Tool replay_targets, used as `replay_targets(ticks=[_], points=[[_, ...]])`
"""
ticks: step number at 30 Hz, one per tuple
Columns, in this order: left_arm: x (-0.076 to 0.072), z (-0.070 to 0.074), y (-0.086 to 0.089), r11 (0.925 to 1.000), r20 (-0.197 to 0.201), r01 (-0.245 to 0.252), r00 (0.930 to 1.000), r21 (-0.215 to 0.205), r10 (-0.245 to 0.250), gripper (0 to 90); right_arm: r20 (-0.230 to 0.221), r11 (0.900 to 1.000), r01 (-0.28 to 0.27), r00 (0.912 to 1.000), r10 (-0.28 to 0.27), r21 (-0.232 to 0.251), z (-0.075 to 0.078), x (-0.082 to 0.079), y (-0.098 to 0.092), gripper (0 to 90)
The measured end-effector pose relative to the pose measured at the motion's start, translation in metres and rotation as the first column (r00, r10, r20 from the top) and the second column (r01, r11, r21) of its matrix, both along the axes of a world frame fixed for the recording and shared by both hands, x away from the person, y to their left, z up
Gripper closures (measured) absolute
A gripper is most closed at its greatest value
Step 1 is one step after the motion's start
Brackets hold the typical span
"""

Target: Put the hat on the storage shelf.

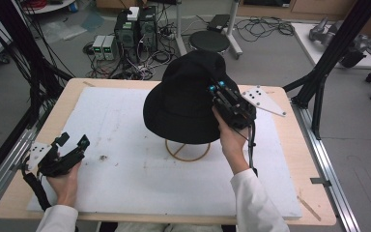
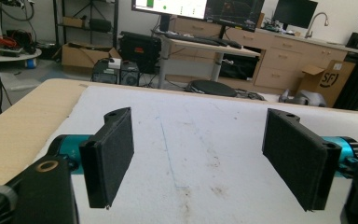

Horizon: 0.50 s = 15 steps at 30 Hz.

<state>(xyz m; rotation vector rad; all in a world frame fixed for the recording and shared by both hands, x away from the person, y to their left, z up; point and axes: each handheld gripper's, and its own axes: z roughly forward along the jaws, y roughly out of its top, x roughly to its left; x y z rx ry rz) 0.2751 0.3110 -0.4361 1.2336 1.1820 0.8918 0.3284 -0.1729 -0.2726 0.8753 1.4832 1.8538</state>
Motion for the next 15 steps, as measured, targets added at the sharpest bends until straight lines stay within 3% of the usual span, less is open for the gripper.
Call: replay_targets(ticks=[15], points=[[0.000, 0.000, 0.000, 1.0000, 0.003, -0.003, 1.0000, -0.002, 0.003, 25.1, -0.040, 1.000, -0.006, 0.9992, 0.005, -0.022, -0.021, -0.004, -0.005, 86.0]])
